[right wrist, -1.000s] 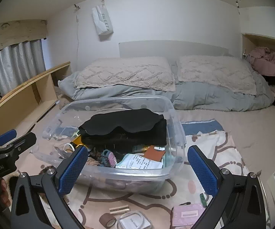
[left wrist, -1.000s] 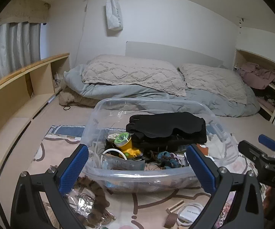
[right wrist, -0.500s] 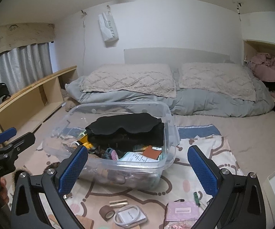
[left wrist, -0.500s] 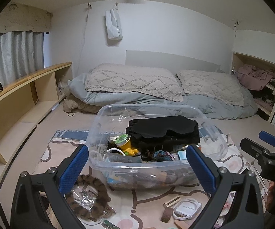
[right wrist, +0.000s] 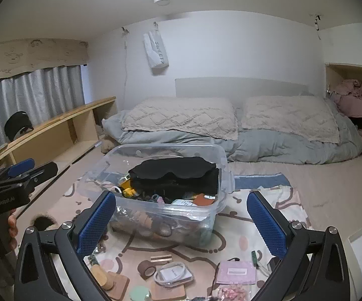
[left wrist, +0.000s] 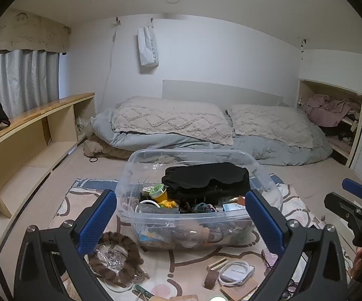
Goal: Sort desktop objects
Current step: 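Open both tools and withdraw them upward from the clear box, then move both open tools back over the scattered items beside the box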
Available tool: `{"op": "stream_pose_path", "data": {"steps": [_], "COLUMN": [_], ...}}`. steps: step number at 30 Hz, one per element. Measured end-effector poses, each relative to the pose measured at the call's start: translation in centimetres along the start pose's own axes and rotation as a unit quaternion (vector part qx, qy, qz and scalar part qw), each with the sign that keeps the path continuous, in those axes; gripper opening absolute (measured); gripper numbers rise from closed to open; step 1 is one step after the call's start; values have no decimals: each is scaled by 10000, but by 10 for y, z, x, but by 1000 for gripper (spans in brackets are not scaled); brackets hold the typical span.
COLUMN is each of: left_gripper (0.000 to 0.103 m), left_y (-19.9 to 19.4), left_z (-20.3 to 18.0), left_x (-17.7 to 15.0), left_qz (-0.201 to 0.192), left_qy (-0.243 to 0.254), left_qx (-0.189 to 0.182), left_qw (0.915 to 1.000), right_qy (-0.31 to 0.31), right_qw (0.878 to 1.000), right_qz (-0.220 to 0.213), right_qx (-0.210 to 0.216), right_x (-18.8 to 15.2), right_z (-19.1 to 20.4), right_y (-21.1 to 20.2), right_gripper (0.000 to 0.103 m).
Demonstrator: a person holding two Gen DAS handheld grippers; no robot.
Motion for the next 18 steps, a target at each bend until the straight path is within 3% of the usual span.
{"op": "stream_pose_path", "data": {"steps": [18], "left_gripper": [103], "left_y": [-25], "left_z": [-11], "left_x": [-4], "left_qz": [-211], "left_qy": [76], "left_qx": [-107], "left_qw": [9997], "right_qy": [-191], "right_qw": [9993], "right_qz": [-125], "right_qx": [294], "right_x": [-14], "right_z": [11], "right_y": [-18], "right_gripper": [103]}}
Point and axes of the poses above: each gripper's, at about its wrist camera, not at the fingertips, and y roughly the way its jaws point, z to its left, x to its top, the point moved 8 cm from there along y, roughly the way its jaws point, and after that the axes turned 11 degrees about y, right-handed, at the moved point
